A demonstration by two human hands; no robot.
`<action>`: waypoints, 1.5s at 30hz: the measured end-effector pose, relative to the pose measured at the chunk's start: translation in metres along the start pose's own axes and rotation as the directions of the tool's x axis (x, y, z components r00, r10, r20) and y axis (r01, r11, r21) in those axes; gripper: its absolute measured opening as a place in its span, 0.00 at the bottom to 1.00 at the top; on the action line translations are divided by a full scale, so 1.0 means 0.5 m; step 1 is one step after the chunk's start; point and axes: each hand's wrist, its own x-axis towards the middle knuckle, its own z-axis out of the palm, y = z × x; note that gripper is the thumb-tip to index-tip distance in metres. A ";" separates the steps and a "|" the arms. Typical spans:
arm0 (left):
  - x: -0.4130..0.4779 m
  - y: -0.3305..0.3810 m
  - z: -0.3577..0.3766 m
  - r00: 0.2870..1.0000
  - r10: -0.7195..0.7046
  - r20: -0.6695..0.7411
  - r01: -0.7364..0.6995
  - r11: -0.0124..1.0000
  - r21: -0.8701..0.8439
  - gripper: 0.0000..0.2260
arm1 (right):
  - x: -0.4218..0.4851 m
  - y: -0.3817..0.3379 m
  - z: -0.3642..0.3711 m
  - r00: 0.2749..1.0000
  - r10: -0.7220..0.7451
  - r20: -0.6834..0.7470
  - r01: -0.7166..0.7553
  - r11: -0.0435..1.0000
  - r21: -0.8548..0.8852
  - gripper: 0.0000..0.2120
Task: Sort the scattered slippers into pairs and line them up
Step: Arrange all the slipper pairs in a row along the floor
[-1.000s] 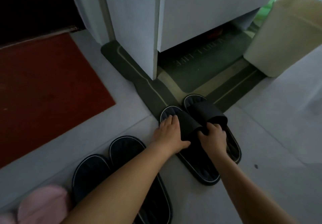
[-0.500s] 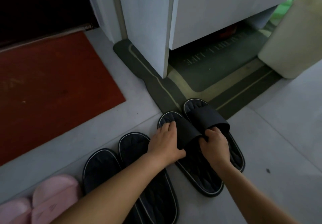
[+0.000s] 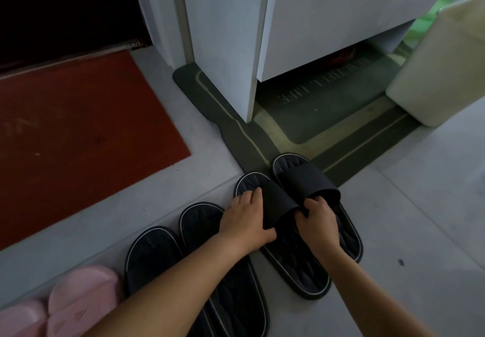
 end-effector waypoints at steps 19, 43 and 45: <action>-0.030 -0.054 -0.015 0.983 0.084 0.162 -0.087 0.996 0.017 0.46 | 0.013 0.012 -0.017 0.992 -0.027 0.124 0.035 0.998 -0.060 0.17; -0.566 -0.441 -0.141 0.924 -0.260 0.280 0.199 0.953 0.227 0.48 | -0.222 -0.327 0.080 0.466 -0.421 0.778 0.883 0.283 -0.375 0.52; -0.547 -0.445 -0.131 0.910 -0.311 0.275 0.252 0.940 0.228 0.51 | -0.232 -0.356 0.113 0.462 -0.420 0.781 0.886 0.258 -0.385 0.51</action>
